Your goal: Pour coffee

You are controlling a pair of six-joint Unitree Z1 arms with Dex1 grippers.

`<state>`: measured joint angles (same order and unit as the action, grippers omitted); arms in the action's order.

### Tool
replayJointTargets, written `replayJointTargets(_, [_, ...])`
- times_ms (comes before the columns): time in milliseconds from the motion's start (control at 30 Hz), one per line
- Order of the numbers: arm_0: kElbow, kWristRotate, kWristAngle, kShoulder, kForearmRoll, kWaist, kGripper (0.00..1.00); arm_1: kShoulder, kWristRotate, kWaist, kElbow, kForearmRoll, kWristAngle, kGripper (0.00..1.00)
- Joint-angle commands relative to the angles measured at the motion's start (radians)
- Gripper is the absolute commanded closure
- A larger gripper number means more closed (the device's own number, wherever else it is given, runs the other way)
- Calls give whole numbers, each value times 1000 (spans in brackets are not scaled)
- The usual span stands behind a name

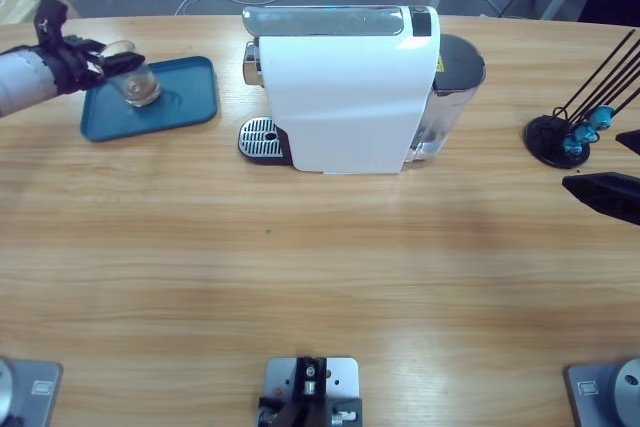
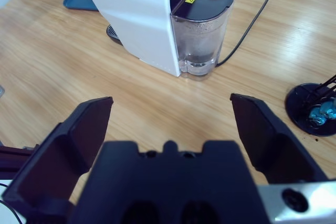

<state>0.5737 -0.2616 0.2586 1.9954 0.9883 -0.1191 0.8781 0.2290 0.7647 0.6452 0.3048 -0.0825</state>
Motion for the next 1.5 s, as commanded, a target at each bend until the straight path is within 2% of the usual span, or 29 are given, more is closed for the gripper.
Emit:
replayJointTargets(33, [0,12,-85,49,12,-29,1000,41,10,8,-42,-20,5,6])
replayJointTargets(67, [1,12,-86,48,9,-34,757,41,9,8,-43,-21,6,5])
replayJointTargets(100, [-3,12,-90,46,10,-38,393,40,10,8,-44,-21,6,4])
replayJointTargets(200, [-35,14,-65,30,52,-56,31,22,10,8,-45,-19,6,9])
replayJointTargets(433, [-125,22,-73,-111,56,-65,18,-21,12,8,-60,-20,4,9])
replayJointTargets(567, [-191,38,-88,-326,20,-47,18,-48,12,8,-76,-33,-16,9])
replayJointTargets(667, [-186,98,-136,-591,-169,-67,18,-83,12,8,-86,-36,-29,10])
replayJointTargets(733, [-108,142,-219,-773,-470,-114,12,-104,-15,8,-87,-21,-50,35])
replayJointTargets(767, [-46,196,-268,-859,-674,-158,5,-112,-25,8,-86,-16,-52,41])
replayJointTargets(800, [-7,246,-300,-905,-797,-197,4,-117,-36,8,-83,-14,-54,41])
replayJointTargets(900, [49,341,-357,-973,-1000,-319,11,-106,-56,8,-55,0,-60,39])
replayJointTargets(1067, [64,515,-351,-984,-1095,-518,23,-31,-161,8,99,150,-85,18])
replayJointTargets(1267, [68,628,-354,-1017,-1221,-851,18,-33,-196,8,116,237,-84,0])
replayJointTargets(1333, [93,629,-353,-1054,-1288,-893,18,-33,-193,7,119,288,-85,0])
replayJointTargets(1500, [107,535,-331,-1138,-1365,-899,18,24,-179,7,171,382,-74,0])
